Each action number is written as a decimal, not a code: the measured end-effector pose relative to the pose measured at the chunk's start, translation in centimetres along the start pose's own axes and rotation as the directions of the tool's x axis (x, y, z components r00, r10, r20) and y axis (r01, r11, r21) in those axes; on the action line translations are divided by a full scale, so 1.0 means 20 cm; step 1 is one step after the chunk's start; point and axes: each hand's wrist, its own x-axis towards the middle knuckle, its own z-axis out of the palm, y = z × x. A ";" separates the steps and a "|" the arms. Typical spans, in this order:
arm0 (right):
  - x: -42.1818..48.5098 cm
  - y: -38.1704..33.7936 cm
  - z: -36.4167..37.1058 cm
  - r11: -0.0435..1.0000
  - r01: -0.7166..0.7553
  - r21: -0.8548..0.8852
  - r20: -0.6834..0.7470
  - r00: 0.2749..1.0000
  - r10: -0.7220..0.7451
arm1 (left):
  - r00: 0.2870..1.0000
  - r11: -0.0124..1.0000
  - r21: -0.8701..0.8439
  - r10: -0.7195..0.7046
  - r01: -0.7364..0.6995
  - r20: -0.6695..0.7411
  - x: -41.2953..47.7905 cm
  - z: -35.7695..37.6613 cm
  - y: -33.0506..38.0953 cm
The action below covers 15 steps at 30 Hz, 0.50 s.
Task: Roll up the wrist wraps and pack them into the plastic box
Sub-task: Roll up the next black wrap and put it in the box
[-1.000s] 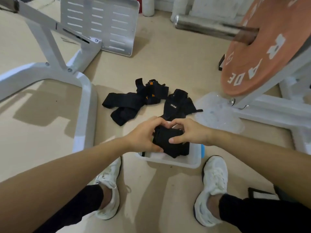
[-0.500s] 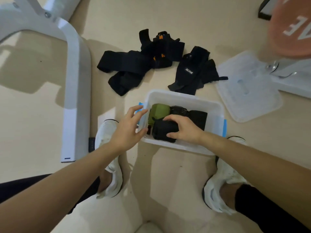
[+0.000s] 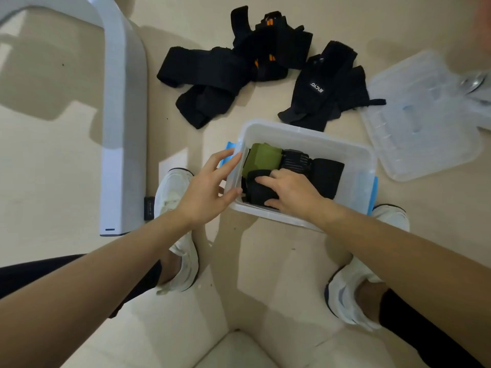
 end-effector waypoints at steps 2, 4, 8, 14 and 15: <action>0.00 0.02 0.00 0.999 0.012 0.040 0.008 1.000 -0.012 | 1.000 1.000 -0.002 -0.001 0.001 0.010 -0.01 0.00 0.00; -0.03 0.06 -0.02 0.994 0.038 0.104 -0.001 0.999 -0.038 | 1.000 1.000 -0.002 0.007 -0.007 0.027 -0.01 0.00 0.00; -0.09 0.09 -0.03 0.990 0.141 0.020 -0.144 0.980 -0.137 | 0.999 1.000 0.009 0.022 -0.023 0.038 -0.02 -0.01 0.01; 0.01 0.05 0.00 0.991 0.088 0.097 -0.081 0.993 -0.080 | 0.998 1.000 -0.002 0.028 -0.028 0.049 -0.03 -0.01 0.02; 0.03 0.04 0.01 0.994 0.086 0.063 -0.071 0.994 -0.082 | 0.998 1.000 -0.003 0.023 -0.023 0.054 -0.03 -0.01 0.02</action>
